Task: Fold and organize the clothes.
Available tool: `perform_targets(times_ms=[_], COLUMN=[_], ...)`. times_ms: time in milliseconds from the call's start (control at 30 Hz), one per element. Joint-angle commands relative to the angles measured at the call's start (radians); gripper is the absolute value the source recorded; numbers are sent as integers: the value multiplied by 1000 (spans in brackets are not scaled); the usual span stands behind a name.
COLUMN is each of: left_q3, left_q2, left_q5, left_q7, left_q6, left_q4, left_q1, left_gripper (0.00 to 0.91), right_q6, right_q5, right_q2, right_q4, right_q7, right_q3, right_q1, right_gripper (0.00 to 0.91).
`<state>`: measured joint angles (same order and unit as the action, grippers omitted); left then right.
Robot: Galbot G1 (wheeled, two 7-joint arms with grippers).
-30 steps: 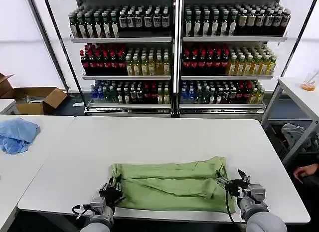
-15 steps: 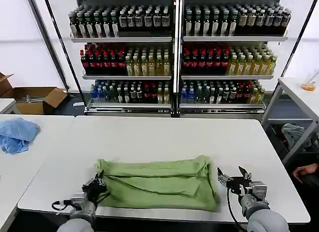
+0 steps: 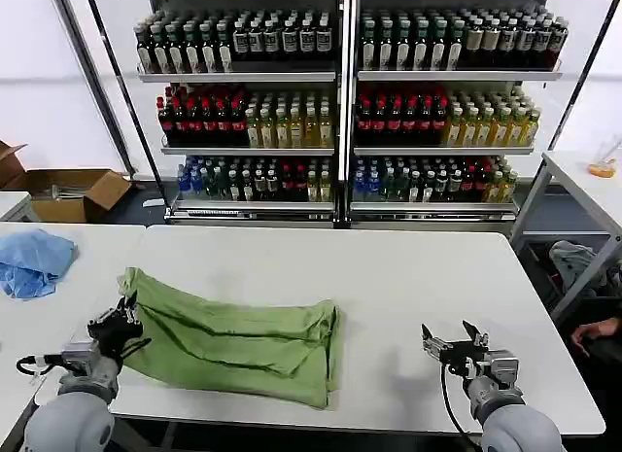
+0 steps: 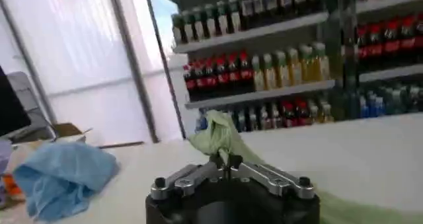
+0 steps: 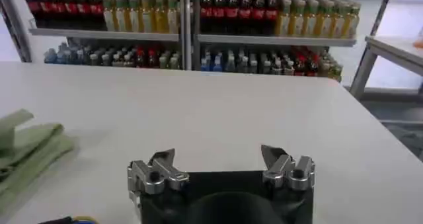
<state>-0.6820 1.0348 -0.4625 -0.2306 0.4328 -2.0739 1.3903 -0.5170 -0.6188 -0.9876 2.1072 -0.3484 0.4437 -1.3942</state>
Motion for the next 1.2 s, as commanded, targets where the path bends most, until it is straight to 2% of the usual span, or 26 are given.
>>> perform_targets(times_ms=[33, 100, 267, 433, 633, 900, 967, 1000, 1033, 1067, 1100, 1200], left_q3=[86, 129, 250, 369, 458, 506, 512, 518, 523, 528, 536, 551], left_q2=[13, 57, 129, 202, 251, 333, 350, 358, 363, 367, 368, 367], left_q5=[-416, -502, -565, -532, -459, -385, -386, -385, -383, -383, -378, -365], left_q7=[37, 59, 70, 63, 47, 27, 33, 38, 44, 53, 58, 76], left_q6=[11, -4, -28, -36, -39, -32, -31, -31, -32, -35, -40, -52], left_q4=[-154, -160, -143, -60, 64, 164, 170, 171, 172, 172, 170, 148], left_q1=[-10, -12, -22, -81, -156, -203, -208, -209, -211, -213, -212, -199], left_gripper=[30, 30, 30, 30, 30, 40, 514, 514, 685, 816, 907, 907], right_q6=[1, 2, 1, 0, 1, 4, 5, 6, 6, 6, 6, 6], right_q5=[2, 5, 6, 8, 11, 10, 9, 9, 9, 9, 9, 9], right_q2=[4, 8, 16, 20, 17, 19, 25, 27, 29, 31, 32, 32], right_q4=[1, 4, 6, 4, -5, -11, -14, -16, -18, -19, -21, -22], right_q7=[2, 5, 8, 9, 12, 16, 17, 18, 18, 18, 17, 16], right_q3=[1, 0, -4, -6, -12, -12, -10, -9, -9, -8, -8, -8], right_q1=[1, -1, 7, 13, 16, 22, 22, 23, 24, 26, 29, 34], right_gripper=[907, 907, 907, 907, 907, 907, 907, 907, 907, 907, 907, 907])
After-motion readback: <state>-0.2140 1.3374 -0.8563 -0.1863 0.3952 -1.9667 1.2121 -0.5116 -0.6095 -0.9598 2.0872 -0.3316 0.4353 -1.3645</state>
